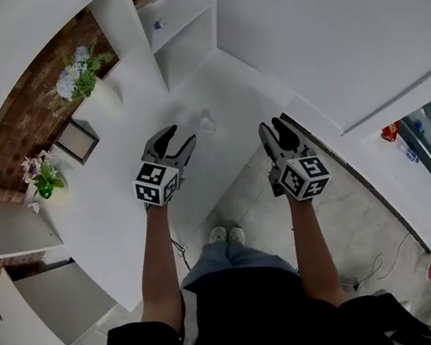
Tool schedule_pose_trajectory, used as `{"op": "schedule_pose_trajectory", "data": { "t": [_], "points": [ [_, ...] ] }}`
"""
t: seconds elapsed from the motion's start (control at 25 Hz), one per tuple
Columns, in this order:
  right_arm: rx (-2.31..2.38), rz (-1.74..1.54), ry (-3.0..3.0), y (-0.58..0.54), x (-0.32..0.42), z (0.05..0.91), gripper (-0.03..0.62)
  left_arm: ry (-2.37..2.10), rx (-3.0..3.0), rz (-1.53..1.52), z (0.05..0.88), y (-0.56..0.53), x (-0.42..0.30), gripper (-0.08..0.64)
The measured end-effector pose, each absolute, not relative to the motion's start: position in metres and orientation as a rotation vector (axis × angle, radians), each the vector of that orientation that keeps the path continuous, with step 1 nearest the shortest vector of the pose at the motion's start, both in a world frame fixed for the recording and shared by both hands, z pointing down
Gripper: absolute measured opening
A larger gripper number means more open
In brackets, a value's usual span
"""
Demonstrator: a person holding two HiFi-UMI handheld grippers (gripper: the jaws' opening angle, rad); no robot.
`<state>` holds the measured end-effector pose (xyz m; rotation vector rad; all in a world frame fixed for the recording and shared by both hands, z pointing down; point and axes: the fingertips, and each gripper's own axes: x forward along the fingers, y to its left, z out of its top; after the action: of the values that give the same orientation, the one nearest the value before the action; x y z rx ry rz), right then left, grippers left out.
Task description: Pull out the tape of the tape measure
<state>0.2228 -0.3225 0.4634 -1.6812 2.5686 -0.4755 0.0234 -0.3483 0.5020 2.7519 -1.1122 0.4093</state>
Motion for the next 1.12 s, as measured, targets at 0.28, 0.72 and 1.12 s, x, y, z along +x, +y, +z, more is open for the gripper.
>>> {"op": "schedule_pose_trajectory", "data": {
  "t": [0.28, 0.72, 1.12],
  "points": [
    [-1.639, -0.618, 2.616, -0.357, 0.213, 0.513, 0.132, -0.771, 2.861, 0.590, 0.556, -0.393, 0.059, 0.199],
    [-1.552, -0.765, 2.720, -0.364, 0.189, 0.581, 0.132, -0.357, 2.928, 0.613, 0.603, -0.417, 0.088, 0.124],
    [-1.522, -0.771, 2.769, -0.362, 0.177, 0.586, 0.132, -0.268, 2.970, 0.644, 0.599, -0.402, 0.093, 0.100]
  ]
}}
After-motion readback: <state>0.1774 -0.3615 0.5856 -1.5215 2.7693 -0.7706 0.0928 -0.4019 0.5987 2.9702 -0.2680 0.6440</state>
